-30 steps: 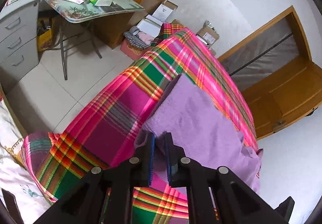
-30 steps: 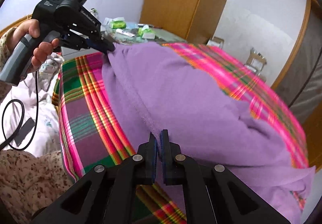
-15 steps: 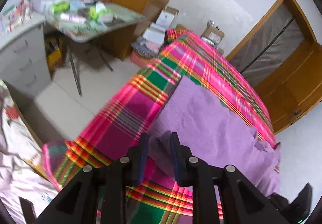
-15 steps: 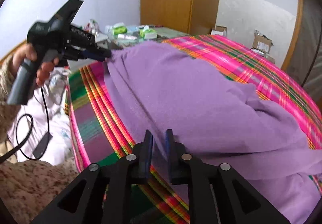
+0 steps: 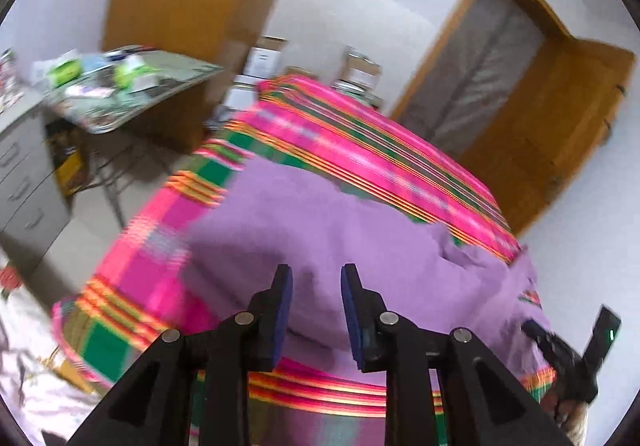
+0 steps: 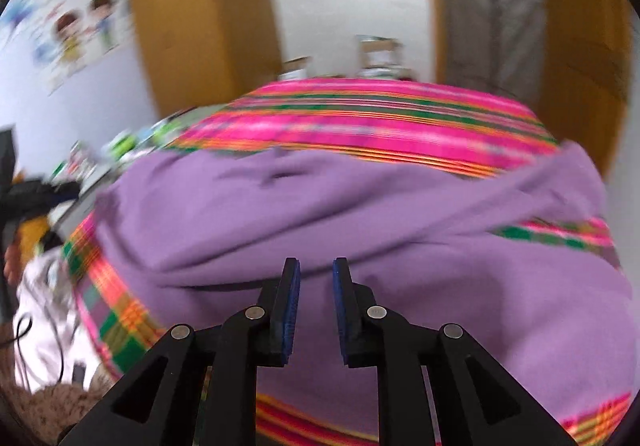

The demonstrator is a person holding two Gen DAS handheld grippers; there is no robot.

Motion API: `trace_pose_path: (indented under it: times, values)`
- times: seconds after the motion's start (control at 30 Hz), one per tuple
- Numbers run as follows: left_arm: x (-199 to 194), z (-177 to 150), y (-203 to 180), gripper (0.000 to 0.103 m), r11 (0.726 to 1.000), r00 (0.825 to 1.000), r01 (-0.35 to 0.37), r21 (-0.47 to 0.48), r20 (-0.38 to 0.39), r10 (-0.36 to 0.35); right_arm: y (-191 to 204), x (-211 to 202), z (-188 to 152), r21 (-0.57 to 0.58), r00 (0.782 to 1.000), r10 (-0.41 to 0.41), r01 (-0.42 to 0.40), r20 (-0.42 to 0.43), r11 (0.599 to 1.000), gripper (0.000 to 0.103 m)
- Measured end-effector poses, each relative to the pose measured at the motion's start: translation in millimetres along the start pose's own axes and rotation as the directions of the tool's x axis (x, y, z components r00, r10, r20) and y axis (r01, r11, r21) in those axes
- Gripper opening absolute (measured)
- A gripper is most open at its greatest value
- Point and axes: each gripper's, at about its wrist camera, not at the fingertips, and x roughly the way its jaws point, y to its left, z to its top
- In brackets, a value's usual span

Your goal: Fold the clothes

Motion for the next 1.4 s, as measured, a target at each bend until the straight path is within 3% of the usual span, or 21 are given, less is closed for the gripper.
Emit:
trace_pose_path:
  times: [0.13,0.37,0.5,0.7,0.8,1.03,1.17,1.4]
  values:
    - [24,-7,-39,0.026,0.988,0.993,0.097,0.123,-0.078,-0.088,-33,-8,2,0.090,0.998,-0.057,0.055,0.020,0.994,0.017]
    - [51,-29,-109,0.027,0.914,0.966,0.239,0.328,-0.177,-0.188,-75,-9,17,0.211,0.997,-0.065,0.053,0.049,0.976,0.018]
    - [63,-38,-132,0.027,0.874,0.944,0.308,0.376,-0.235,-0.231,-97,4,25,0.282,0.998,-0.056,0.043,0.040,0.958,0.026]
    - [82,-49,-163,0.027,0.838,0.935,0.325,0.439,-0.282,-0.215,-122,21,43,0.329,0.993,-0.112,0.097,0.026,0.939,0.028]
    - [85,-51,-171,0.027,0.822,0.938,0.320,0.470,-0.279,-0.206,-133,28,51,0.343,0.990,-0.142,0.128,0.016,0.931,0.038]
    - [89,-65,-188,0.027,0.755,0.948,0.301,0.582,-0.269,-0.171,-155,49,61,0.397,0.993,-0.110,0.113,-0.030,0.911,0.039]
    - [93,-77,-196,0.027,0.710,0.949,0.295,0.639,-0.285,-0.137,-157,56,71,0.359,0.992,-0.122,0.129,-0.043,0.924,0.039]
    - [100,-91,-204,0.027,0.668,0.954,0.271,0.693,-0.285,-0.091,-171,72,76,0.382,0.989,-0.124,0.145,-0.081,0.913,0.039]
